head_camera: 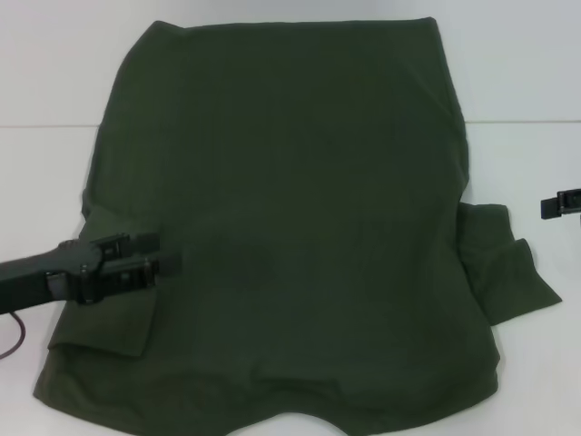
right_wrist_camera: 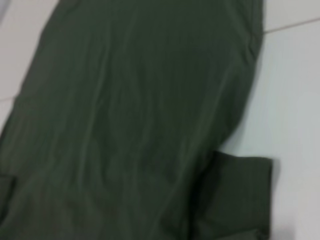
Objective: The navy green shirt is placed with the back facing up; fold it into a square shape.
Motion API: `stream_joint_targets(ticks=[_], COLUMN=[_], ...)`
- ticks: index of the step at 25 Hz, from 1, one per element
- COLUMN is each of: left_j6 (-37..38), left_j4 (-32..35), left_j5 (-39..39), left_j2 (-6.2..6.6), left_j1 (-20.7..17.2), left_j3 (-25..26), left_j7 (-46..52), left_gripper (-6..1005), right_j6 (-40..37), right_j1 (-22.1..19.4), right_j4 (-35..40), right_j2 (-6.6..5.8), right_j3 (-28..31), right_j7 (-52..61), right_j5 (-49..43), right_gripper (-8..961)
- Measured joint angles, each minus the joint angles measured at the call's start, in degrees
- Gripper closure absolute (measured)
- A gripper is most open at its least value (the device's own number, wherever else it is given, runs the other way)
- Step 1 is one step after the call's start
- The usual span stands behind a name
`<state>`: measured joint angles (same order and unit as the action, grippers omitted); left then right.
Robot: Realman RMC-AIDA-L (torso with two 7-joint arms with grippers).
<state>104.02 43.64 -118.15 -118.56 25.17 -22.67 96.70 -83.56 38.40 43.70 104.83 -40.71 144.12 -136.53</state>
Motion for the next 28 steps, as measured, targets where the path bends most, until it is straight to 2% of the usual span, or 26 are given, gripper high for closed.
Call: stream_joint_targets(ticks=[3,4,5,9,15,20,28], left_j6=[0.11,0.15,0.19,0.25,-0.03,-0.05,-0.16], left_j4=[-0.09,-0.10,-0.11,-0.14,-0.14,-0.14,-0.14], left_j5=[0.74,0.97,1.18,2.38,2.80,2.93,3.02], left_j2=[0.00,-0.01,-0.03,-0.10,-0.09,-0.09,-0.09], left_j1=[-0.03,-0.08,-0.14,-0.31,-0.38,-0.35,-0.39], left_j3=[0.00,0.00,0.00,0.00,0.00,-0.01,0.00], left_j7=[0.39,0.42,0.44,0.53,0.53,0.52,0.51], left_gripper=[188,188,188,188,187,187,187], right_j6=[2.34,4.30,4.30,6.92,9.69,12.26,14.51], right_j1=[1.32,1.90,1.90,2.69,3.08,3.22,2.85], right_j4=[-0.25,-0.35,-0.35,-0.49,-0.55,-0.55,-0.53], right_j2=[1.36,2.54,2.54,4.57,6.98,8.10,8.51], right_j3=[-0.21,-0.25,-0.25,-0.98,-3.37,-5.73,-9.43], right_j7=[0.11,-0.08,-0.08,-0.37,-1.28,-2.11,-2.16], right_j5=[-2.94,-4.94,-4.94,-8.38,-9.81,-9.85,-10.07], right_gripper=[167,168,168,171,174,177,181])
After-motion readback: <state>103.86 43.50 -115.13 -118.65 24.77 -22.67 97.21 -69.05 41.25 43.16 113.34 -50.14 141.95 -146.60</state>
